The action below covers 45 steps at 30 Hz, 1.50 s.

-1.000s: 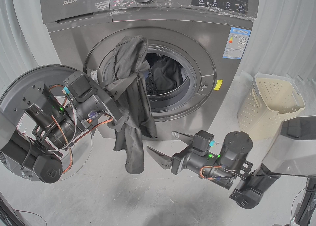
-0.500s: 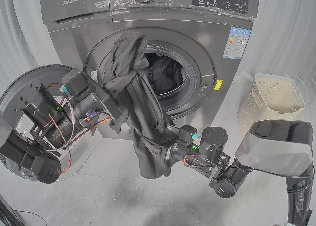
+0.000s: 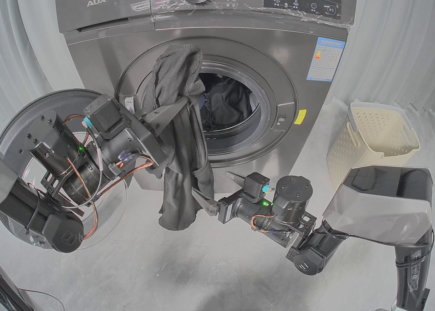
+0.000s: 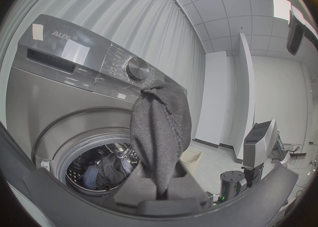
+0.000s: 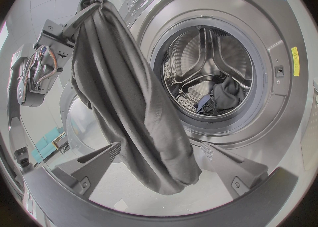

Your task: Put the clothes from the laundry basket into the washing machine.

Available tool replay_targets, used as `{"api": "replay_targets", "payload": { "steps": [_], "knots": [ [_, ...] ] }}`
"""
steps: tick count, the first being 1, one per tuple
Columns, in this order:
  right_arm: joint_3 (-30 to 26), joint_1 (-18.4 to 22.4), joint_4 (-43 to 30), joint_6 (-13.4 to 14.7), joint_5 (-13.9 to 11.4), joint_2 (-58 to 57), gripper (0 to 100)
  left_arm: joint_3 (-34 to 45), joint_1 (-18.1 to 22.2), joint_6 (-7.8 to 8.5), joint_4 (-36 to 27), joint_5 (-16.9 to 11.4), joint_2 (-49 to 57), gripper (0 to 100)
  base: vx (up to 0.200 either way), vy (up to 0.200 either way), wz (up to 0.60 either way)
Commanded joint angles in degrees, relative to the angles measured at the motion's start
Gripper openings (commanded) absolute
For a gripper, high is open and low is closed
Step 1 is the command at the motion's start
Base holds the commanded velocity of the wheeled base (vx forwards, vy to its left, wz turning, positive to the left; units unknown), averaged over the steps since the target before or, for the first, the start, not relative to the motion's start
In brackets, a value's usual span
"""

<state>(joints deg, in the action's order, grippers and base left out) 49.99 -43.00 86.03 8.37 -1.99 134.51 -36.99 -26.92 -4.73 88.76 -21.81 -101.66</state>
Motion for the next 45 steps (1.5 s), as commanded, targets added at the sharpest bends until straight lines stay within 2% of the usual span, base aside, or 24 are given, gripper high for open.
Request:
{"api": "replay_targets", "payload": {
  "steps": [1,6,7,9,10,16,25,39,43,45],
  "knots": [
    [0.28,0.63,0.02,0.06,-0.03,-0.48,100,0.07,-0.07,-0.02,0.01,0.01,0.06,0,0.0,0.0,0.0],
    [2.21,1.16,-0.16,-0.29,-1.09,1.28,100,0.16,-0.07,-0.02,0.01,0.01,0.06,0,0.0,0.0,0.0],
    [2.56,1.34,0.1,-0.38,-1.88,2.07,100,0.25,-0.07,-0.02,0.01,0.01,0.06,0,0.0,0.0,0.0],
    [3.44,2.74,0.98,-0.55,-6.63,4.18,100,0.42,0.02,-0.02,0.1,-0.08,0.06,0,0.0,0.0,0.0],
    [3.71,2.92,1.33,-0.64,-7.86,4.8,100,0.51,0.02,-0.02,0.1,-0.08,0.06,0,0.0,0.0,0.0],
    [3.0,1.6,2.65,-0.46,-9.79,4.88,100,0.51,0.11,-0.02,0.1,-0.08,0.06,0,0.0,0.0,0.0],
    [2.13,-2.18,2.65,-0.2,-9.79,3.39,100,0.6,0.02,0.07,0.1,-0.08,-0.21,0,0.0,0.0,0.0],
    [3.62,-2.36,2.56,-0.03,-9.7,5.5,100,0.51,0.02,-0.02,0.1,0.01,-0.3,0,0.0,0.0,0.0],
    [6.78,-2.18,1.86,-0.11,-9.0,7.78,100,0.42,-0.33,-0.02,0.01,0.01,-0.03,0,0.0,0.0,0.0],
    [8.63,-2.0,1.25,-0.38,-6.98,8.75,100,0.51,-0.77,-0.02,0.1,0.01,0.14,0,0.0,0.0,0.0]
  ]
}}
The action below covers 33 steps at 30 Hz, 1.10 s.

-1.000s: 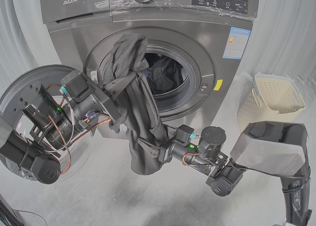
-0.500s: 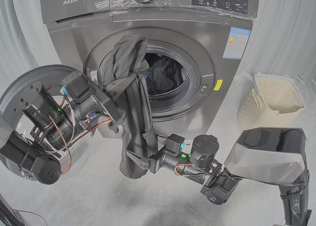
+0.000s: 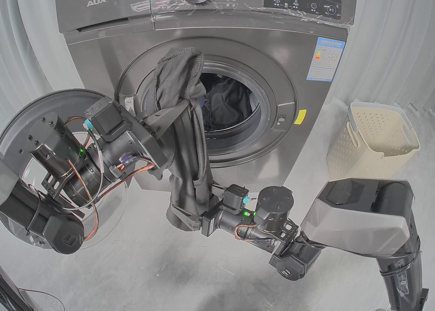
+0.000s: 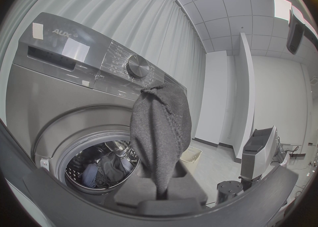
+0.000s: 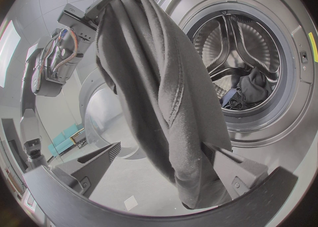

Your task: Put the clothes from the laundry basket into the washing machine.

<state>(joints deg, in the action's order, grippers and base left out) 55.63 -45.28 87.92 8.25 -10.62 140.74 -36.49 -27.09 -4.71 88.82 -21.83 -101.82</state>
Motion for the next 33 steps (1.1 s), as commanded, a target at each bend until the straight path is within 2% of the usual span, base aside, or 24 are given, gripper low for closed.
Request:
{"api": "replay_targets", "payload": {
  "steps": [1,4,6,8,9,10,18,24,27,28,33],
  "knots": [
    [3.96,0.28,-1.08,-0.34,2.71,3.05,100,0.01,-0.69,-0.04,0.04,0.04,0.39,0,0.0,0.0,0.0],
    [7.22,0.01,-2.31,-0.34,7.01,4.81,100,-0.25,-0.6,-0.04,0.04,0.04,0.39,0,0.0,0.0,0.0],
    [7.66,0.01,-2.4,-0.17,7.54,5.07,100,-0.25,-0.6,-0.04,0.04,0.04,0.39,0,0.0,0.0,0.0],
    [10.47,0.36,-3.37,0.71,11.5,5.77,100,-0.25,-0.6,-0.04,-0.05,0.12,0.39,0,0.0,0.0,0.0],
    [10.82,0.63,-3.46,1.15,12.29,5.77,0,-0.16,-0.51,-0.04,0.04,0.04,0.39,0,0.0,0.0,0.0],
    [11.17,0.98,-3.46,1.68,12.99,5.51,0,-0.16,-0.42,-0.04,0.04,0.04,0.48,0,0.0,0.0,0.0],
    [8.45,3.26,-3.28,1.85,13.17,0.41,0,0.1,-0.07,-0.22,0.04,0.04,-0.05,0,0.0,0.0,0.0],
    [3.7,4.76,-3.37,1.94,13.43,-8.38,0,-0.16,5.11,-1.36,-0.05,-0.05,-4.09,0,0.0,0.0,0.0],
    [2.65,5.2,-3.46,1.94,13.43,-10.49,0,-0.08,6.43,-1.27,-0.05,-0.05,-5.5,0,0.0,0.0,0.0],
    [0.71,5.81,-3.54,1.85,13.43,-14.09,0,0.54,8.37,-0.83,-0.05,-0.05,-7.87,0,0.0,0.0,0.0],
    [-1.31,6.34,-3.81,1.85,13.43,-17.52,0,3.0,10.21,0.05,-0.05,-0.67,-11.48,0,0.0,0.0,0.0]
  ]
}}
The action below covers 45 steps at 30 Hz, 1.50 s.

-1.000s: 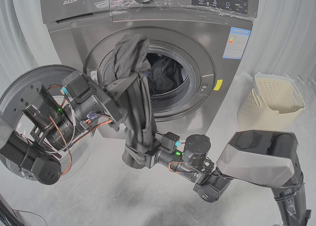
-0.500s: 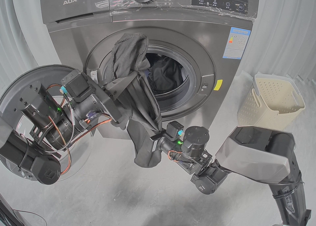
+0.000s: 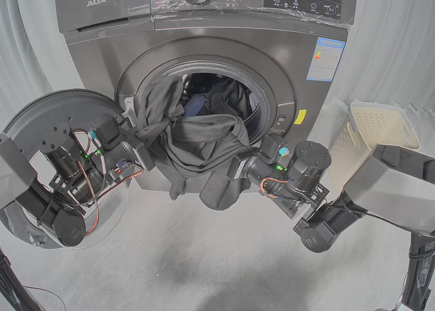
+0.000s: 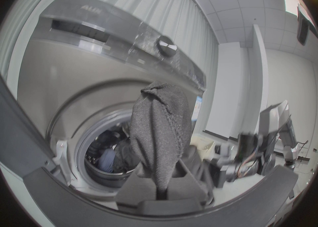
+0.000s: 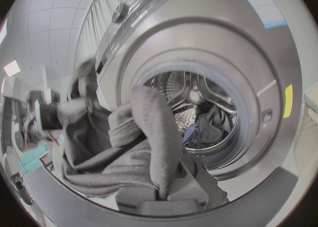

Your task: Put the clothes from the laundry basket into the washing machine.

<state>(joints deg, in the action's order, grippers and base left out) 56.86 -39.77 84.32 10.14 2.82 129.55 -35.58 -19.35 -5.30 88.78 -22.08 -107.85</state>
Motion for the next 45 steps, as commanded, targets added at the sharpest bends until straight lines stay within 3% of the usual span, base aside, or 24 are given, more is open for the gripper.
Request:
{"api": "replay_targets", "payload": {
  "steps": [1,3,4,5,6,7,8,9,10,14,19,23,26,33,43,45],
  "knots": [
    [-2.63,0.83,-0.21,0.05,0.0,-6.5,0,2.63,2.47,1.17,0.07,-0.6,-6.41,0,0.0,0.0,0.0],
    [-2.8,0.83,-0.21,0.05,0.0,-6.59,0,3.06,2.47,2.75,0.07,-0.69,-7.64,0,0.0,0.0,0.0],
    [-2.8,0.83,-0.21,0.05,0.0,-6.59,0,3.06,2.47,2.75,0.07,-0.69,-7.64,0,0.0,0.0,0.0],
    [-2.8,0.83,-0.21,0.05,0.0,-6.59,0,4.03,2.38,4.34,0.07,-1.04,-8.17,0,0.0,0.0,0.0],
    [-2.8,0.83,-0.21,0.05,0.0,-6.59,0,4.03,2.38,4.34,0.07,-1.04,-8.17,0,0.0,0.0,0.0],
    [-2.8,0.83,-0.21,-0.04,0.0,-6.59,0,6.14,2.38,5.74,0.07,-3.24,-8.25,0,0.0,0.0,0.0],
    [-2.72,0.83,-0.21,-0.04,0.0,-6.5,0,7.02,2.21,6.09,-0.01,-5.26,-8.25,0,0.0,0.0,0.0],
    [-2.72,0.83,-0.21,-0.04,0.0,-6.5,0,7.02,2.21,6.09,-0.01,-5.26,-8.25,100,0.0,0.0,0.0],
    [-2.45,1.18,-0.21,0.05,0.0,-6.5,0,8.07,1.94,6.18,0.07,-7.28,-8.08,100,0.0,0.0,0.0],
    [-2.1,2.76,-0.21,-0.04,0.0,-6.33,0,12.47,1.86,6.97,0.07,-8.33,-8.17,100,0.0,0.0,0.0],
    [-1.75,4.17,-0.21,-0.04,0.0,-6.33,0,17.22,2.12,12.07,0.07,-14.57,-8.87,100,0.0,0.0,0.0],
    [-1.75,4.17,-0.3,-0.04,0.0,-6.41,0,19.76,1.94,14.8,0.07,-15.1,-9.04,100,0.0,0.0,0.0],
    [-1.93,3.38,-0.3,-0.04,-0.09,-6.33,0,19.94,1.86,15.76,0.07,-15.89,-9.13,100,0.0,0.0,0.0],
    [-1.75,0.83,-0.3,-0.04,-0.09,-4.39,0,18.89,1.33,16.38,0.07,-20.46,-8.08,100,0.0,0.0,0.0],
    [-0.61,-3.92,-0.3,-0.04,-0.27,-1.23,0,12.82,-0.25,15.5,0.25,-20.11,-8.25,100,0.0,0.0,0.0],
    [-0.61,-4.79,-0.3,-0.04,-0.27,-0.97,0,11.94,-0.34,15.41,0.34,-18.79,-8.6,100,0.0,0.0,0.0]
  ]
}}
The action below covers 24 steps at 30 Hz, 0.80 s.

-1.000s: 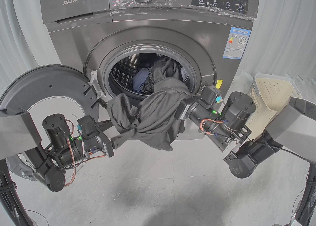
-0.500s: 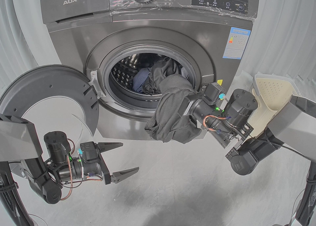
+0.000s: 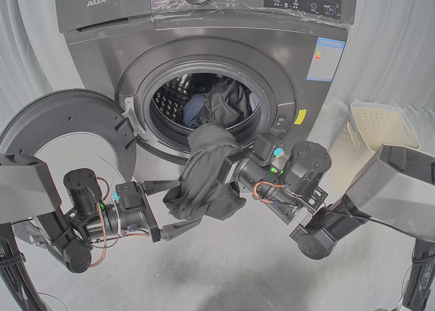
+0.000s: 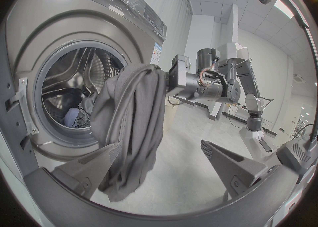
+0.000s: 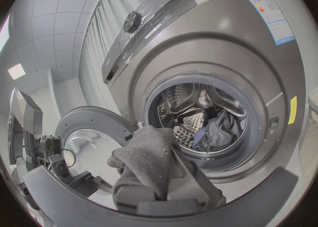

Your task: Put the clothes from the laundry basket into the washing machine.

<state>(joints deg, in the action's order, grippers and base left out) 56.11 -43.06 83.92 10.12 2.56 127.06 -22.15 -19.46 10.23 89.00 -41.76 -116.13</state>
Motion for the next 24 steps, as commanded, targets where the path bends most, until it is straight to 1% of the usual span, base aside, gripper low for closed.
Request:
{"api": "replay_targets", "payload": {
  "steps": [1,3,10,13,15,20,24],
  "knots": [
    [0.05,-1.85,0.1,-0.01,-0.01,1.52,0,-1.84,-0.32,-0.12,0.12,1.51,-0.5,100,0.0,0.0,0.0],
    [-0.04,-2.82,0.1,0.08,-0.01,1.52,0,-2.37,-0.76,-0.38,0.12,2.65,-0.77,100,0.0,0.0,0.0],
    [-0.39,-4.58,0.28,0.17,-0.01,1.08,0,-4.57,-0.76,-0.91,0.12,5.2,-2.96,100,0.0,0.0,0.0],
    [-0.83,-5.72,0.37,0.6,0.08,0.91,0,-5.36,-0.76,-0.91,0.12,5.73,-3.84,100,0.0,0.0,0.0],
    [-1.18,-6.51,0.45,0.6,0.16,0.82,0,-5.89,-0.76,-1.26,0.12,5.99,-4.02,100,0.0,0.0,0.0],
    [-1.36,-7.66,0.54,1.04,0.25,0.64,0,-8.35,-0.58,-1.79,0.21,8.98,-5.6,100,0.0,0.0,0.0],
    [-1.8,-8.27,0.72,1.13,0.34,0.64,0,-8.7,-0.41,-1.79,0.29,9.25,-7.18,100,0.0,0.0,0.0]
  ]
}}
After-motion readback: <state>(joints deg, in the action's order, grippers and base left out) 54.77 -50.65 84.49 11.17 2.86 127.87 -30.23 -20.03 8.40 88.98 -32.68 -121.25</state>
